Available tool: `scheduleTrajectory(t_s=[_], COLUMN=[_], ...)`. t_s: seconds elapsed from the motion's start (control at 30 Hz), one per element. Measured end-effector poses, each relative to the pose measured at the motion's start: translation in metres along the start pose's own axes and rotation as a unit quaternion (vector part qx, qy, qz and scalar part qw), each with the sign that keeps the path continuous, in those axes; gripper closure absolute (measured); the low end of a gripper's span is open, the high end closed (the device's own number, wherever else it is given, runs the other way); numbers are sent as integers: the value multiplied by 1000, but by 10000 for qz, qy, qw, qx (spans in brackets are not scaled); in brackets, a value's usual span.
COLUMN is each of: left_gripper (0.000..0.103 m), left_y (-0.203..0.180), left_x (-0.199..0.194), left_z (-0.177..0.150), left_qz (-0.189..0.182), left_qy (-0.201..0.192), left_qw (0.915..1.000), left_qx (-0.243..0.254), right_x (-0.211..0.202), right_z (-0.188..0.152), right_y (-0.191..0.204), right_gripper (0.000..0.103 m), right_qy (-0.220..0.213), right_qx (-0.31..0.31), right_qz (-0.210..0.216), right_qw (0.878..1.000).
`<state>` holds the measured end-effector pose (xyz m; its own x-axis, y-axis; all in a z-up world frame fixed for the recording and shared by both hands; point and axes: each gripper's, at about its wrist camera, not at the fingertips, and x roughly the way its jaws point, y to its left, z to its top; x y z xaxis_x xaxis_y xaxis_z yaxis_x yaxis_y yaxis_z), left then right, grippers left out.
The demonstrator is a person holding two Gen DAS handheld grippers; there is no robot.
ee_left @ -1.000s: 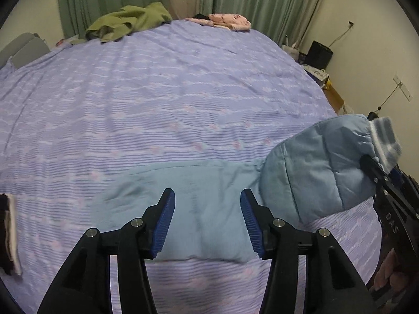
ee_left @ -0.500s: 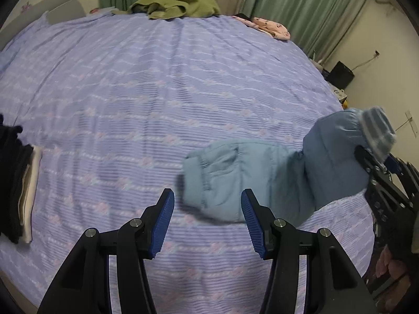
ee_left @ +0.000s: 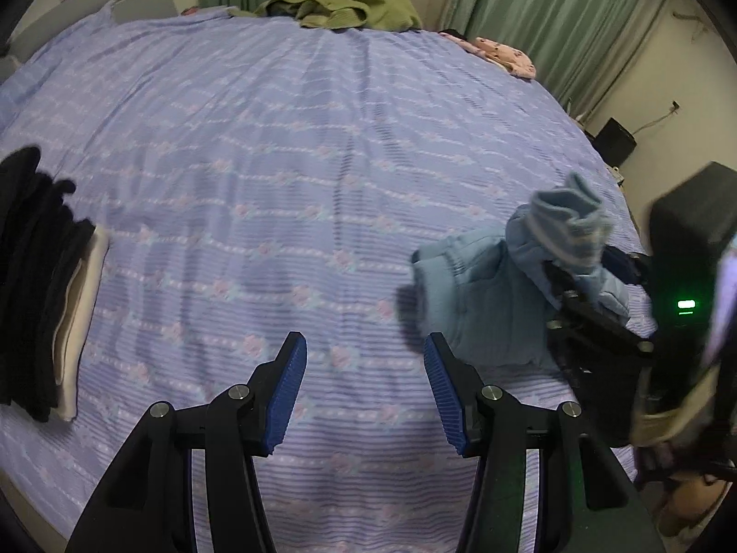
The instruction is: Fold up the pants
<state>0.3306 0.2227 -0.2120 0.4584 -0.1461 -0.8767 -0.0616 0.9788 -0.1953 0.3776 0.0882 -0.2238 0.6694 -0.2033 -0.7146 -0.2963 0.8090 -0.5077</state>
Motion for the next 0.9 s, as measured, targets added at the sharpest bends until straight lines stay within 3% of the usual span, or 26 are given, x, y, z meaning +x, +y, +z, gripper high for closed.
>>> scheduleTrajectory(t_s=[0.13,0.2,0.43,0.7,0.9], left_gripper=[51,51,51,51,47], left_y=[19,27,42,35,2], left_x=[1,1,-4,-29,-62], left_z=[-12,-17,-21,-11,-1], left_qz=[69,93,244,460,520], left_qy=[44,88,45,-249,-671], left_qw=[9998,9996,9990,9977,9962], left_qx=[-157,-244,-377,-434,-182], right_x=[13,17,19,-2,-51], right_z=[1,-2,-12,-10,-25], right_y=[33,42,58,26,-26], right_gripper=[59,51,32,30,30], right_qy=[170,263,271,-25,-555], right_qx=[-356,-419,-224,549,1111], right_qz=[-13,75,899,2207,2291], right_qw=[9992,9987,9953,9738,9654])
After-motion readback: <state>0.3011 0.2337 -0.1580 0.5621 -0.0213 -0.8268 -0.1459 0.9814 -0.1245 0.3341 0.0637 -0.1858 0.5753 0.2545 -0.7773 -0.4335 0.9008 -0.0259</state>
